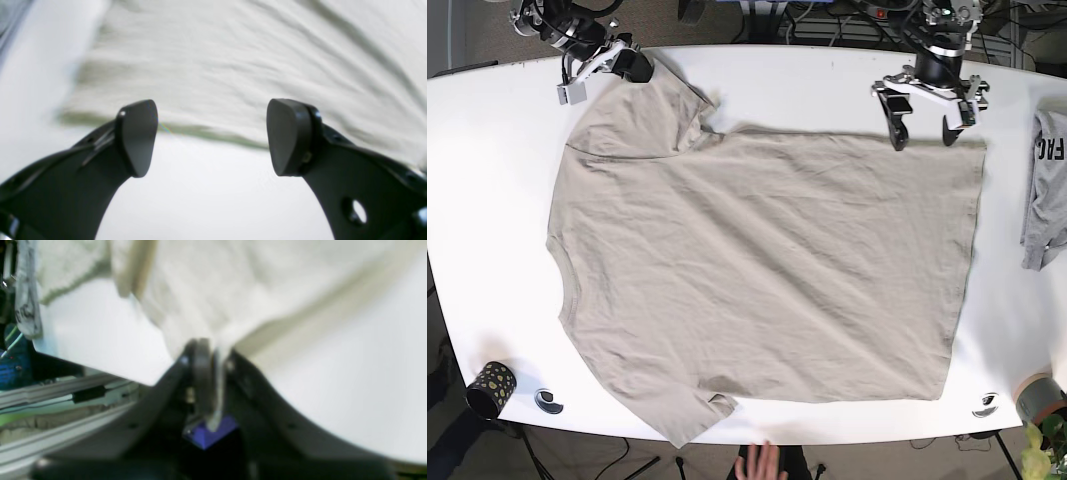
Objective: Fold the T-shirt properly
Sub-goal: 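Move both grippers to the beige shirt's shoulder corners and pinch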
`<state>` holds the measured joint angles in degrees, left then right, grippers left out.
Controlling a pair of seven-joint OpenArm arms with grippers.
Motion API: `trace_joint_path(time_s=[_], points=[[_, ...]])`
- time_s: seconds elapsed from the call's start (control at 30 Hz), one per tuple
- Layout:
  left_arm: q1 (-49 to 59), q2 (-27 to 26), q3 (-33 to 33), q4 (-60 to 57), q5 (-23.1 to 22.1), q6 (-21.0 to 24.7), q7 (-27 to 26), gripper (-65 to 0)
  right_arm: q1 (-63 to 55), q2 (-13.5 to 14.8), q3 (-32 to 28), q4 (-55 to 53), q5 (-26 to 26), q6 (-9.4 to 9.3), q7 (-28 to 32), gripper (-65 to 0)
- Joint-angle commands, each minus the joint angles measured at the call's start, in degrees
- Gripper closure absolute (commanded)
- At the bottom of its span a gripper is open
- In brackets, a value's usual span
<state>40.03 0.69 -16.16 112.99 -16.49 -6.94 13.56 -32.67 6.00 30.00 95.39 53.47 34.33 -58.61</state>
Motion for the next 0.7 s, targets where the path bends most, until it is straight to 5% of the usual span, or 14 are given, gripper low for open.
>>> trace_joint_path(time_s=[0.0,0.27,0.67], points=[[-1.31,-1.44,-1.38,1.08,-4.30,-0.40,3.54,-50.8,0.09,0.37,0.20,0.65,0.72,0.18,0.46,0.0],[-7.64,-1.79,-16.23,-1.30,-22.32,-1.28,19.89,-51.7,0.18,0.46,0.20,0.91,0.64,0.18,0.46,0.0],[-15.81,-3.37,-28.80,-12.37,-25.05,-9.19,32.02,-51.1,0.36,0.55,0.55,0.91,0.64,0.18,0.46,0.0]])
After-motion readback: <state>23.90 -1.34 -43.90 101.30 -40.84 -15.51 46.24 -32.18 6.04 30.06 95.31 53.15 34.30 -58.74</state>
